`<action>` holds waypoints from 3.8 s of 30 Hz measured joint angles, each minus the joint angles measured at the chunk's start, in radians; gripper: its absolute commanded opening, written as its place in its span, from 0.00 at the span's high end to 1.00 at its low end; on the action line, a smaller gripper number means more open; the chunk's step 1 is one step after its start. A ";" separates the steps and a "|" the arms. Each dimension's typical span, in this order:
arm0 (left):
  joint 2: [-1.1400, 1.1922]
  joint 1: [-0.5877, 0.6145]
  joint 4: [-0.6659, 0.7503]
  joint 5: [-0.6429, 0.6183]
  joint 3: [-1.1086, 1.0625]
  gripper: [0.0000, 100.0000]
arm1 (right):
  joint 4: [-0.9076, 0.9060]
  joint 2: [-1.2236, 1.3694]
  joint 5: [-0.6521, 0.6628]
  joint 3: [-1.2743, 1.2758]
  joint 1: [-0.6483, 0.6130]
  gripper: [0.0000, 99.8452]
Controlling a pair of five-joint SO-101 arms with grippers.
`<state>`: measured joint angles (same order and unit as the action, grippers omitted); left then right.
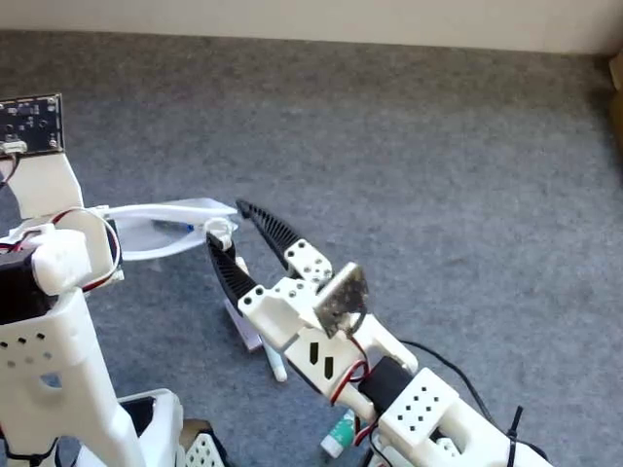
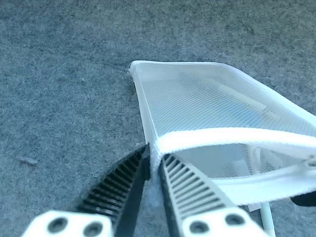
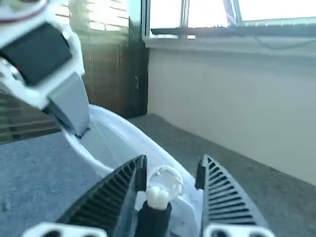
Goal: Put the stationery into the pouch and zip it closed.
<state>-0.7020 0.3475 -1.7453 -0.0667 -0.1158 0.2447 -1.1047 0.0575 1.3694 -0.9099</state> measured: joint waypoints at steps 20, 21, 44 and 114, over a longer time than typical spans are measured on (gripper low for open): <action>0.002 0.270 0.005 -0.002 0.000 0.99 | -0.589 0.000 0.000 -0.170 0.057 0.88; 0.002 0.270 0.005 -0.002 0.000 0.99 | -0.601 0.000 0.000 -0.173 0.057 0.88; 0.002 0.270 0.006 -0.002 0.000 0.99 | -0.738 0.852 -0.087 -0.597 0.060 0.88; 0.000 0.276 0.006 -0.002 -0.026 0.99 | -1.226 1.045 -0.150 -1.071 0.161 0.99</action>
<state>-0.7020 0.6237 -1.7392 -0.0683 -0.1419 -0.9812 -0.0598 -0.0928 0.2984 -0.7488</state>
